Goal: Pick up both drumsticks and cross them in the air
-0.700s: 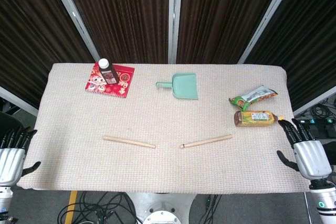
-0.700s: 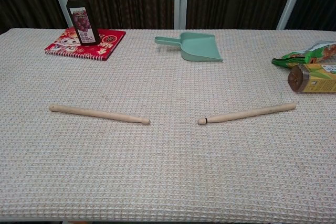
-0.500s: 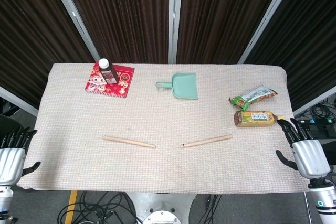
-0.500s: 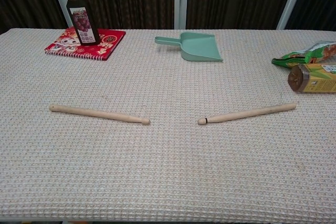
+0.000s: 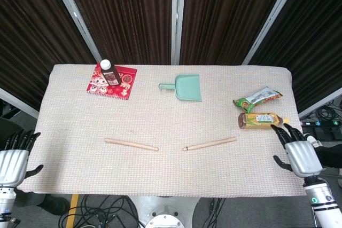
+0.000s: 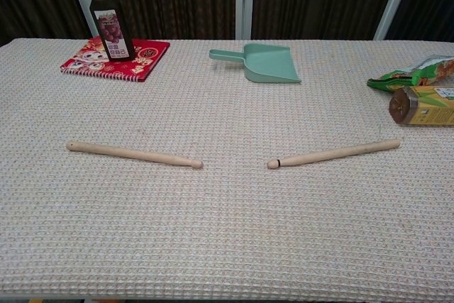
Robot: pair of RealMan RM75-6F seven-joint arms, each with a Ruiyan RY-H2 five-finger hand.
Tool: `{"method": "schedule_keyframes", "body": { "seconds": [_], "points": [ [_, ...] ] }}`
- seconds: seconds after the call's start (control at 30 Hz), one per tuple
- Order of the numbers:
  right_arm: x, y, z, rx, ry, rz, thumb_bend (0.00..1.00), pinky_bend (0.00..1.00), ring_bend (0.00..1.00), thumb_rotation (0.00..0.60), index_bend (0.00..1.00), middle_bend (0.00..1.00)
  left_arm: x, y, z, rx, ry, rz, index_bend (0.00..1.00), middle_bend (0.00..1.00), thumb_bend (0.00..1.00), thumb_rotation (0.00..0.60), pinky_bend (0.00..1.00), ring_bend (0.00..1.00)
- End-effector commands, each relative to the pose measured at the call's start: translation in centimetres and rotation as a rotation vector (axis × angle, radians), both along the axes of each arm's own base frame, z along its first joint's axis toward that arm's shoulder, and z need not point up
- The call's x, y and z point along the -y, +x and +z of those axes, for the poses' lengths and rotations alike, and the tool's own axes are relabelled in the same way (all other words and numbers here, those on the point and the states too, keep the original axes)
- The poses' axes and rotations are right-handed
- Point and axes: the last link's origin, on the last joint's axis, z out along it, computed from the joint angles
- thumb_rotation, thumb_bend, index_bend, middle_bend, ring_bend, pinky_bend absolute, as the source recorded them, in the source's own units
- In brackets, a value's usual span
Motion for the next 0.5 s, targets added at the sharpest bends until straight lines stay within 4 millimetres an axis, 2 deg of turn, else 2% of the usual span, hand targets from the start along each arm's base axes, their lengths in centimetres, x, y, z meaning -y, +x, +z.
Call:
{"method": "schedule_keyframes", "body": {
  "seconds": [0.03, 0.23, 0.5],
  "points": [
    [2.4, 0.9, -2.8, 0.006, 0.071, 0.018, 0.16, 0.14, 0.09, 0.600, 0.13, 0.21, 0.0, 0.0, -0.1, 0.005, -0.006, 0.003, 0.16, 0.10, 0.04, 0.600, 0.10, 0.04],
    [5.7, 2.3, -7.3, -0.033, 0.168, 0.075, 0.16, 0.17, 0.14, 0.600, 0.30, 0.29, 0.3, 0.0, 0.0, 0.014, -0.013, 0.007, 0.16, 0.10, 0.04, 0.600, 0.10, 0.04],
    [8.3, 3.0, -12.1, -0.111, 0.227, 0.122, 0.17, 0.18, 0.19, 0.600, 0.36, 0.35, 0.6, -0.1, 0.3, 0.023, -0.008, 0.017, 0.16, 0.10, 0.04, 0.600, 0.10, 0.04]
  ]
}}
